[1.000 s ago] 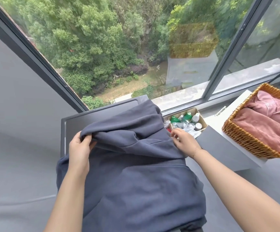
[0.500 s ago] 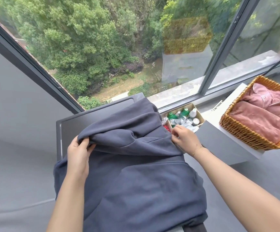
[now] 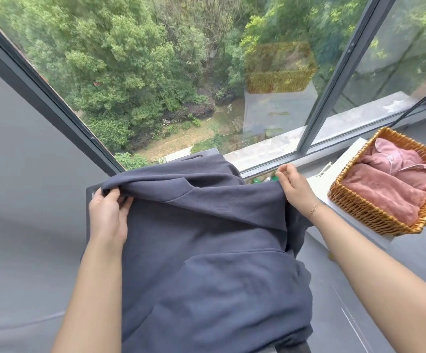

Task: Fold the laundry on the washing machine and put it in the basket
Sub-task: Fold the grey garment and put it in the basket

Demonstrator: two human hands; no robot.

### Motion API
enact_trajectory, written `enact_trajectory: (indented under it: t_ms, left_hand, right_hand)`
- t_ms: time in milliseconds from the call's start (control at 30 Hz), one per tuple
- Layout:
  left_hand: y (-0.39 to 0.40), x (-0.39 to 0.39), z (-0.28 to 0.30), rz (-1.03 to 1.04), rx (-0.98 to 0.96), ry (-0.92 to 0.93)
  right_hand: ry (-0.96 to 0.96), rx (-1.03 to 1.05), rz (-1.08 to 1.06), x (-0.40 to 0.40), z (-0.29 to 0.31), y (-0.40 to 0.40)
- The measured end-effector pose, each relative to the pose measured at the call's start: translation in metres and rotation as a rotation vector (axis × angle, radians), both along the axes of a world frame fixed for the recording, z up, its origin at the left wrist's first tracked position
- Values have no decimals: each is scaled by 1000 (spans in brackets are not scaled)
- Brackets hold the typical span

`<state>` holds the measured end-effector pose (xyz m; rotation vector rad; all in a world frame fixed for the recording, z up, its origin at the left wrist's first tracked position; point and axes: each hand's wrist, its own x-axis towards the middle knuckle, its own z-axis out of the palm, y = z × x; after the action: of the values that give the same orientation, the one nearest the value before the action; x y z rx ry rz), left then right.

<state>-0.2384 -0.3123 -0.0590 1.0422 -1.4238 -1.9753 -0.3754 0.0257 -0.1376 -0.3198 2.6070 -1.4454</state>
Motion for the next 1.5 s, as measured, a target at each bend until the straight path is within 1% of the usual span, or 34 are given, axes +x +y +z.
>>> enact_trajectory:
  t_ms: [100,167,233,300,400,467,533,567,600,667,733,767,867,933,967,1000,1067,1100,1133,1167,1200,1233,1300,1333,1400,1467,1500]
  left_hand:
    - [-6,0,-2,-11,6,-23]
    - [-9,1,-2,-21,-4,-36]
    - [-14,2,-4,-29,-20,-41]
    - [-15,5,-5,-45,-43,-32]
    - [-6,19,2,-128,-106,59]
    - [2,41,6,-188,-120,155]
    - [11,70,2,-194,-50,224]
    - [17,86,-4,-184,-15,228]
    - [21,101,-12,-171,-20,197]
    - [30,132,-34,-175,-137,26]
    - [29,155,-53,-202,-259,-146]
    - [28,165,-58,-227,-292,-196]
    - [25,179,-60,-309,-327,-264]
    - [24,180,-56,-334,-348,-283]
    - [24,180,-55,-338,-368,-306]
    - [22,180,-52,-346,-394,-339]
    - [17,180,-50,-386,-464,-426]
    - [13,181,-49,-410,-511,-494]
    - [7,183,-49,-439,-601,-576]
    - [0,184,-46,-483,-732,-660]
    - [-5,184,-45,-518,-850,-715]
    - [-9,184,-41,-529,-927,-756]
    - [-10,176,-36,-515,-999,-813]
    - [-14,173,-34,-521,-1026,-851]
    - [-21,161,-35,-646,-1128,-926]
    - [-32,152,-42,-817,-1215,-987]
    - [-35,151,-48,-882,-1220,-1005]
  right_hand:
    - [-98,89,106,0,8,8]
    - [-169,195,243,0,17,15]
    - [-139,348,340,0,17,22]
    - [-32,456,257,-1,11,29]
    - [208,561,-8,8,10,33]
    - [363,492,-140,34,8,36]
    - [425,365,-236,73,-2,41]
    - [426,343,-257,95,-11,45]
    - [404,354,-260,114,-25,49]
    - [273,481,-183,147,-52,57]
    - [40,660,-32,159,-74,61]
    - [-71,757,22,163,-80,63]
    - [-246,895,24,164,-76,62]
    - [-329,881,-52,161,-61,56]
    - [-338,830,-99,159,-53,52]
    - [-290,738,-154,156,-45,47]
    - [-125,459,-248,151,-23,30]
    - [-80,308,-282,147,-10,19]
    - [-91,171,-304,143,2,6]
    - [-154,21,-329,138,12,-9]
    - [-284,-162,-355,132,20,-24]
    - [-459,-375,-373,126,28,-41]
    - [-847,-755,-388,116,35,-69]
    - [-977,-861,-391,113,37,-85]
    - [-1119,-946,-392,107,36,-106]
    - [-1183,-919,-367,101,34,-124]
    - [-1206,-875,-352,97,33,-131]
